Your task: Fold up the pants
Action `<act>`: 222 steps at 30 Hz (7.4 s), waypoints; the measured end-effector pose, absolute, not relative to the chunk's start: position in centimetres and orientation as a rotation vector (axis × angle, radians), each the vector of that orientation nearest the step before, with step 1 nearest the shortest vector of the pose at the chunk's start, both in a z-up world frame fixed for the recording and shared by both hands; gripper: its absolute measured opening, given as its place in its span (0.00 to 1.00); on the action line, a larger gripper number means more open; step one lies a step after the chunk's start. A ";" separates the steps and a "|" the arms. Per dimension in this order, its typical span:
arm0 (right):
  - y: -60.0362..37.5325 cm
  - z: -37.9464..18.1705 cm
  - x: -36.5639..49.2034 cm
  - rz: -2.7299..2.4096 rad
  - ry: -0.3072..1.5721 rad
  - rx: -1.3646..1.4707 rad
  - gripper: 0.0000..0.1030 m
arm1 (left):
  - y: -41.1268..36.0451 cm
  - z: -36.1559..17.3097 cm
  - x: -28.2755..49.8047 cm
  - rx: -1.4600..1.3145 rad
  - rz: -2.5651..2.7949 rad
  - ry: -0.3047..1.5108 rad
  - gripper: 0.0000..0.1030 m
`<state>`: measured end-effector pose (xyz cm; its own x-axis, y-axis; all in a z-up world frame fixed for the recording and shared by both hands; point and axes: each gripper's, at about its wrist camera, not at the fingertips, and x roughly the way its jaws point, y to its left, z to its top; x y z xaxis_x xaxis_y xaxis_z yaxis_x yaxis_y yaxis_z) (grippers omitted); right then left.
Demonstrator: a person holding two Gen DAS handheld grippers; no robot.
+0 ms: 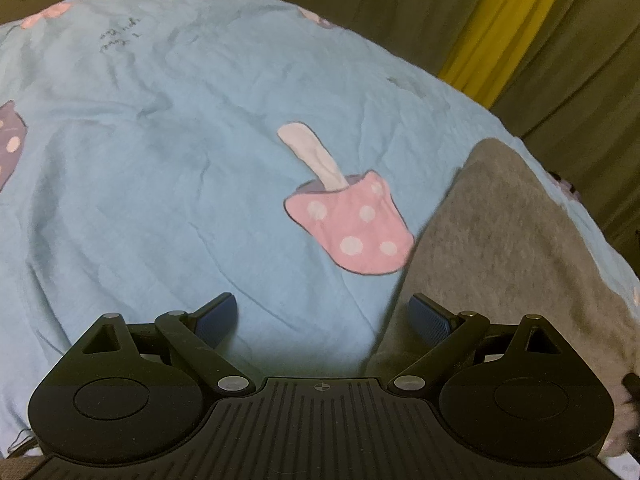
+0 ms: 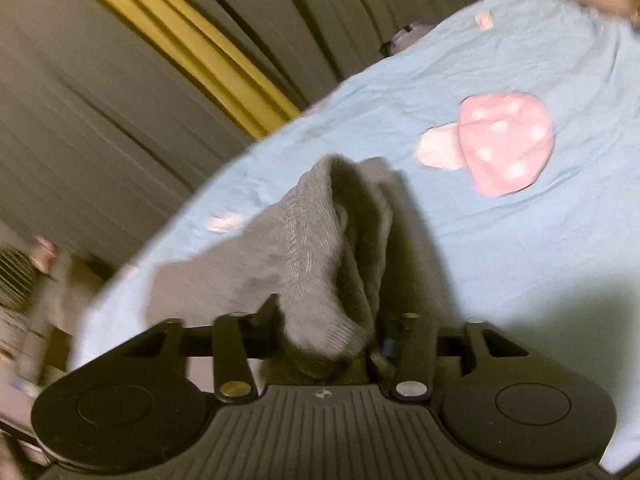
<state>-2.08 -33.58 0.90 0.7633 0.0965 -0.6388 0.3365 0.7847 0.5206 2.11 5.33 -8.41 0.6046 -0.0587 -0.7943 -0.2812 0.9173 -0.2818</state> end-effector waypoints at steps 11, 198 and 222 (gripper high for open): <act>-37.1 -3.3 -1.9 -0.048 0.830 0.816 0.96 | 3.6 -9.6 4.9 -0.503 -0.182 1.006 0.94; -24.9 1.0 -3.8 -0.352 0.786 0.099 0.96 | -11.7 -5.4 -0.8 0.222 -0.233 0.837 1.00; -24.8 1.0 -3.8 -0.349 0.784 0.090 0.96 | -11.6 -5.5 -0.8 0.221 -0.233 0.839 1.00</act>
<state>-3.81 -24.79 1.03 0.6540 -0.2740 -0.7051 0.3401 0.9391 -0.0495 -0.83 -11.63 -5.51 0.6460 -0.1163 -0.7544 0.2898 0.9517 0.1014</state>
